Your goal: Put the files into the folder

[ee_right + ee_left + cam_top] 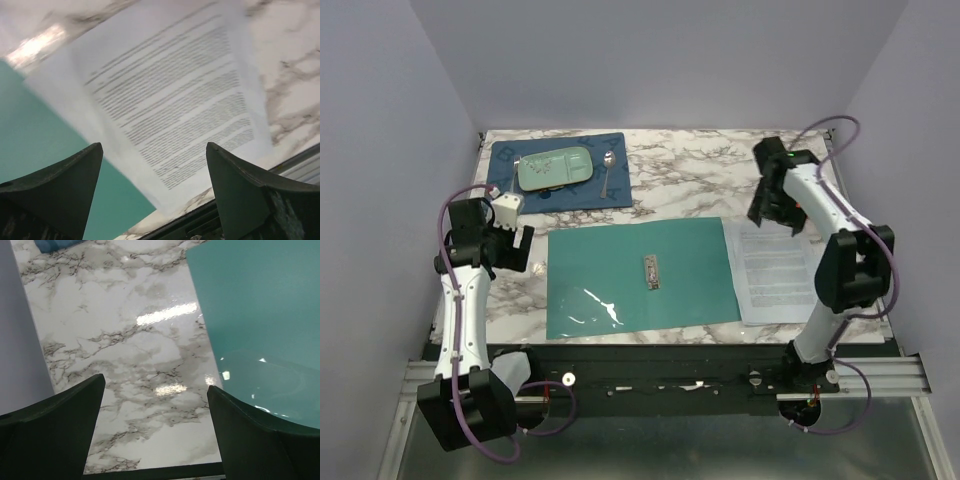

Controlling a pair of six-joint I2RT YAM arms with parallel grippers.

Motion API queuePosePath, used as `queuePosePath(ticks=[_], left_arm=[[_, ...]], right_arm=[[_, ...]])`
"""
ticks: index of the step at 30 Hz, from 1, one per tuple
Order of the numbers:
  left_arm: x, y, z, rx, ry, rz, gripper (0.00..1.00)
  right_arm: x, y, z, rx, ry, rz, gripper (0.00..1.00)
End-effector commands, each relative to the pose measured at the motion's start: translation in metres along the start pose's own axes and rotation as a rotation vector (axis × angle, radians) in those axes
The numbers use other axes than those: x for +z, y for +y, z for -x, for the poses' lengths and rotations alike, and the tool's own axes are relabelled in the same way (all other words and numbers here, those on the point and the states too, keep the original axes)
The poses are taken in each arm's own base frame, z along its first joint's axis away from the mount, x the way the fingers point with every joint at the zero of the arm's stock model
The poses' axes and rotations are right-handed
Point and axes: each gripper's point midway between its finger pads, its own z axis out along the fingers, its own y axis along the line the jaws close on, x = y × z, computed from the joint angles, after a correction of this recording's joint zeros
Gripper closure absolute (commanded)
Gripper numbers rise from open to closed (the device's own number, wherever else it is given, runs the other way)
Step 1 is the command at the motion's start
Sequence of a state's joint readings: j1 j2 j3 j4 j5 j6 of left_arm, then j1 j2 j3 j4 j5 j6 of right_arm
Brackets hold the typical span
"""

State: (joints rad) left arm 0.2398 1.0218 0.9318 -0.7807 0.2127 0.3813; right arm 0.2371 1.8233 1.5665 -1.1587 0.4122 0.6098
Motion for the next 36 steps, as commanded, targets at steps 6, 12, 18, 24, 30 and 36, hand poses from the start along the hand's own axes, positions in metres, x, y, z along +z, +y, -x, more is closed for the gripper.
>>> queuePosePath(ticks=[6,12,18,24,30,36], left_arm=[[0.040,0.055,-0.082,0.235,0.222,0.289,0.01],[0.061,0.059,-0.096,0.231,0.255,0.300,0.01],[0.079,0.052,-0.101,0.216,0.275,0.267,0.01],[0.092,0.026,-0.093,0.258,0.252,0.225,0.01],[0.104,0.009,-0.093,0.263,0.264,0.198,0.01],[0.108,0.000,-0.092,0.268,0.258,0.177,0.01]], right_arm=[[0.038,-0.148,-0.024,0.317,0.091,-0.343,0.08],[0.052,-0.185,-0.028,0.368,0.161,-0.454,0.06],[0.069,-0.195,-0.037,0.360,0.266,-0.550,0.05],[0.079,-0.196,-0.051,0.341,0.318,-0.599,0.05],[0.090,-0.191,-0.067,0.320,0.380,-0.605,0.05],[0.099,-0.169,-0.072,0.312,0.375,-0.492,0.05]])
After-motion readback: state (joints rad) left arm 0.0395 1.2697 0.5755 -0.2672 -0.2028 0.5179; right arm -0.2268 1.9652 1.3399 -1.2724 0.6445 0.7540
